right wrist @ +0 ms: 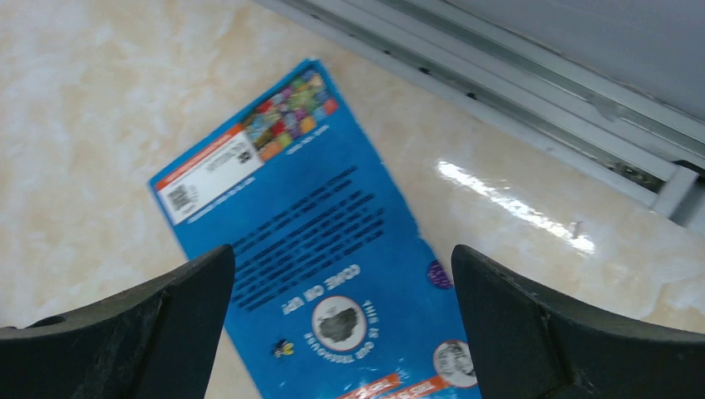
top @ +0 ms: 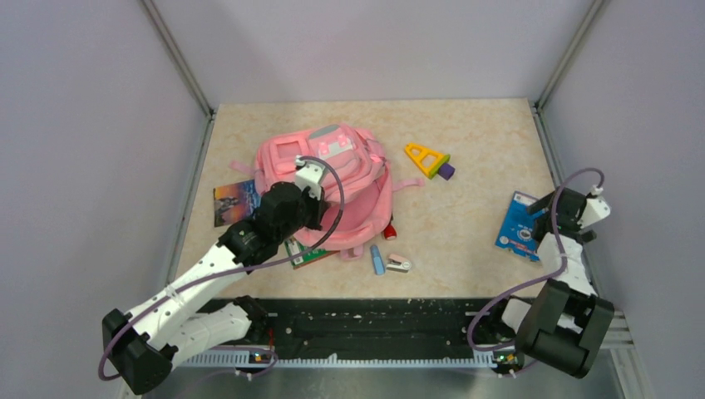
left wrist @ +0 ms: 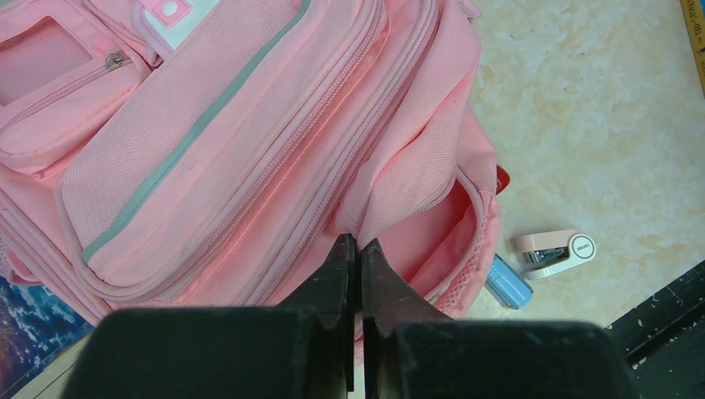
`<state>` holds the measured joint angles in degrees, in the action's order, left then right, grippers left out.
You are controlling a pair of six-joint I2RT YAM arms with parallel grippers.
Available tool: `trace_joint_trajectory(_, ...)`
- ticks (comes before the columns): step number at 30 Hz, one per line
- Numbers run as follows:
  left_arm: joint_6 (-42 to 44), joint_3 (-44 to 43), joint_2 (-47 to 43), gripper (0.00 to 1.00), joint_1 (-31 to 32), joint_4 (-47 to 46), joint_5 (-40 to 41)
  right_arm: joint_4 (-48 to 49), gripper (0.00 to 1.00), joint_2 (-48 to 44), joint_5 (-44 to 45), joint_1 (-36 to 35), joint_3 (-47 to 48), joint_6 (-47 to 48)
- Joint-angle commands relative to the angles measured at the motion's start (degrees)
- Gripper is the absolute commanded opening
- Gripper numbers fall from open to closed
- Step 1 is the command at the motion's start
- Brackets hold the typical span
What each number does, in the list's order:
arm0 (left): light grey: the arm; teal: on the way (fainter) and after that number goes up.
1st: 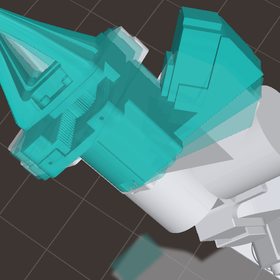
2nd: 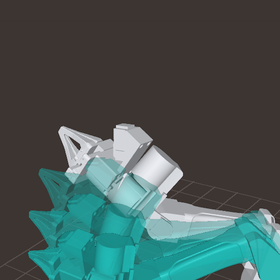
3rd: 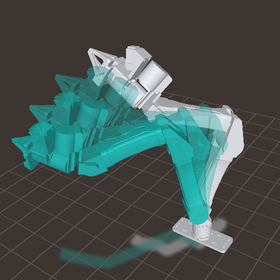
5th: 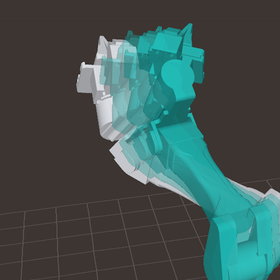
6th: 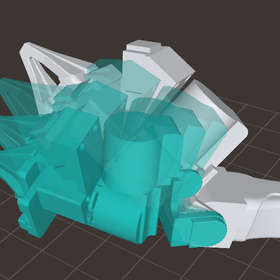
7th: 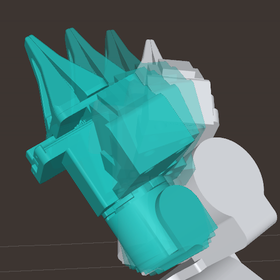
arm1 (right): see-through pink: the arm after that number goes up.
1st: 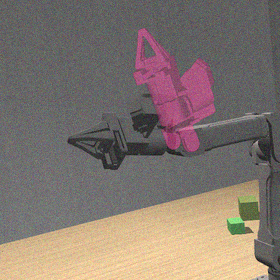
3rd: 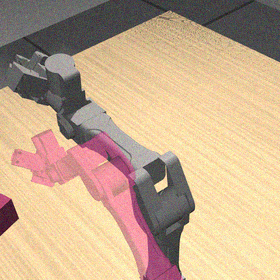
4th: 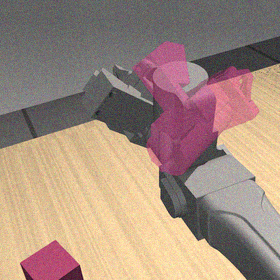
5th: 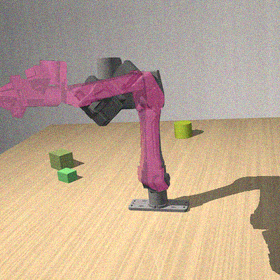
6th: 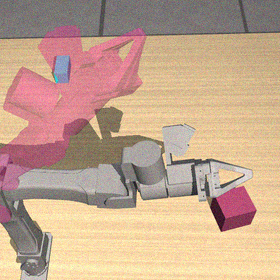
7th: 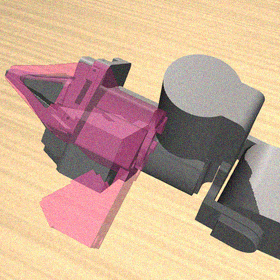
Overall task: Pack the student bag
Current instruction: Move the book to the center of the board.
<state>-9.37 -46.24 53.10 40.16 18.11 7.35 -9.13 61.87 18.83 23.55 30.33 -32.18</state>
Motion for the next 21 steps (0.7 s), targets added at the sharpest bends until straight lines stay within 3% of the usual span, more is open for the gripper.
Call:
trace_joint_trajectory(1,-1.09,-1.98,-1.25,0.00,0.09,-4.95,0.33,3.58,0.99,2.07,-5.01,4.96,-0.07,0.86)
trace_joint_trajectory(8,-1.09,-2.03,-1.15,0.00,0.09,-4.88,0.34,7.17,0.97,9.46,-12.91,5.73,-0.39,1.67)
trace_joint_trajectory(15,-0.44,-2.12,-0.90,0.00,0.10,-4.88,-0.79,11.89,0.82,15.61,-30.28,5.36,-0.21,4.21)
trace_joint_trajectory(19,1.20,-2.18,-0.86,0.00,0.14,-4.92,-3.73,11.92,0.75,19.23,-30.02,-0.84,1.21,5.95)
trace_joint_trajectory(21,2.41,-2.41,-0.73,0.06,0.25,-4.92,-6.63,10.43,0.68,21.61,-28.44,-4.79,2.96,7.44)
